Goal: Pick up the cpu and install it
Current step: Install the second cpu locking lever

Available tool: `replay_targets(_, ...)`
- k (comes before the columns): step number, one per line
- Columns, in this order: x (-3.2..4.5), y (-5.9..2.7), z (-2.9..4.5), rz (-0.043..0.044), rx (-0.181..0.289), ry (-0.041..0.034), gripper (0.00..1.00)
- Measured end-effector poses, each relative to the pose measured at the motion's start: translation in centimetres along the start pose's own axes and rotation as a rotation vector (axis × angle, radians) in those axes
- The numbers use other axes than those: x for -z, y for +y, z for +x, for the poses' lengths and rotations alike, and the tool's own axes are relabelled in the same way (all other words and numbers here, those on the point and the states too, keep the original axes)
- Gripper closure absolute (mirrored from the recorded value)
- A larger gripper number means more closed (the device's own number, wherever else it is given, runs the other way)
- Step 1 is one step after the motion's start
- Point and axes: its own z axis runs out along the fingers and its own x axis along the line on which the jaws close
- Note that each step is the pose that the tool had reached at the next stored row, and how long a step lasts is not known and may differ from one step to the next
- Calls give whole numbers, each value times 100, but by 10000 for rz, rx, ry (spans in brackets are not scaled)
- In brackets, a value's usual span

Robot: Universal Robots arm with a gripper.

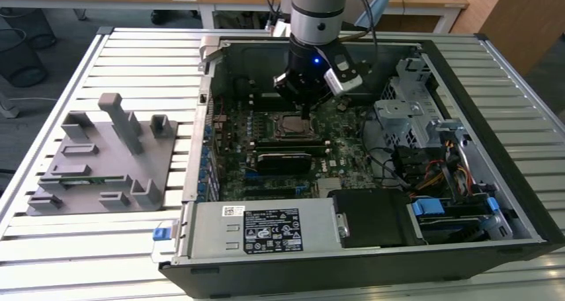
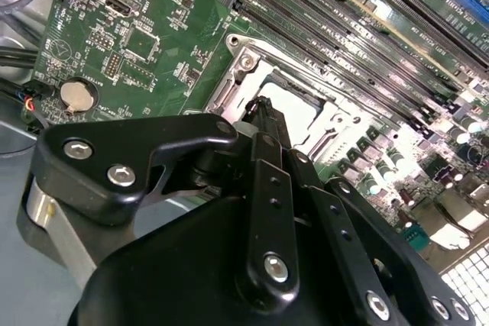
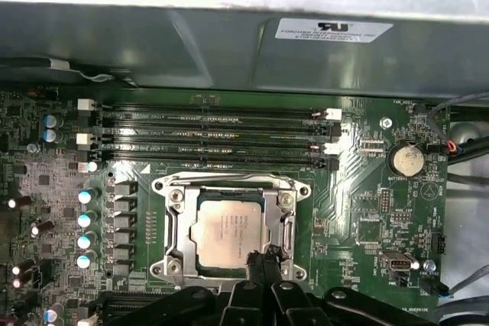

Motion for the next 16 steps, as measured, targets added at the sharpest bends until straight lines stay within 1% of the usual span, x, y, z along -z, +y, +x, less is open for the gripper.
replay_targets(11, 3, -58, 4, 8, -1, 2, 89)
replay_targets(15, 62, -60, 2, 6, 0, 2, 89)
replay_targets(16, 67, -60, 2, 9, 1, 7, 89)
